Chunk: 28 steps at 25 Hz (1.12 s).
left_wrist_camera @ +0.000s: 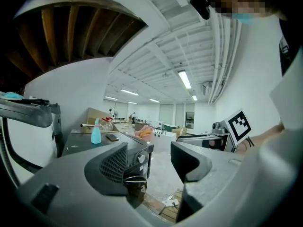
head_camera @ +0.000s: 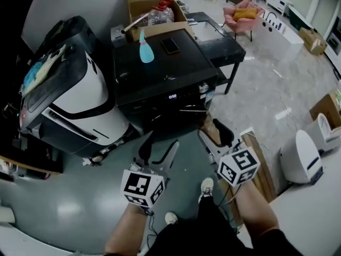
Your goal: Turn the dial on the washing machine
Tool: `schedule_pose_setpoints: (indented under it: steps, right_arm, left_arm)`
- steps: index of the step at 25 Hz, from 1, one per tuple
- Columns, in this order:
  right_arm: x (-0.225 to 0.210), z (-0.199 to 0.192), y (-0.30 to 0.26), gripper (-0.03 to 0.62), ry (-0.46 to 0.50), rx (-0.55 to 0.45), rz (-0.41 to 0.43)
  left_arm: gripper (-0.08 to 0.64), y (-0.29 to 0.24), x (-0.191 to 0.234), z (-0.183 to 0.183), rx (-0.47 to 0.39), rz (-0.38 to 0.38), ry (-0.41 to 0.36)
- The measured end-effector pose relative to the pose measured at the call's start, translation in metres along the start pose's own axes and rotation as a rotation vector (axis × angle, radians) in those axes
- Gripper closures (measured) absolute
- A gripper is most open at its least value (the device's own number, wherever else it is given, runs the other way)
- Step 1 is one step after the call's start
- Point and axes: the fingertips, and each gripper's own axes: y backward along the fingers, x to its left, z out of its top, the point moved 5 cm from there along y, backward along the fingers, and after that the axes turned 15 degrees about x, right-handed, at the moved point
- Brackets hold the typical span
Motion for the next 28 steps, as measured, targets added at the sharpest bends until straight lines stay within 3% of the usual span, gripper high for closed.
schedule_pose_setpoints:
  steps: [13, 21, 28]
  right_arm:
    - [-0.108, 0.013, -0.063, 0.347, 0.008, 0.033, 0.116]
    - [-0.163, 0.019, -0.085, 0.342, 0.047, 0.038, 0.124]
    - [-0.188, 0.015, -0.097, 0.339, 0.069, 0.057, 0.117]
  left_arm:
    - [0.287, -0.104, 0.002, 0.03, 0.045, 0.112, 0.042]
    - [0.287, -0.151, 0.002, 0.046, 0.033, 0.186, 0.069]
    - [0.287, -0.175, 0.0, 0.049, 0.038, 0.207, 0.075]
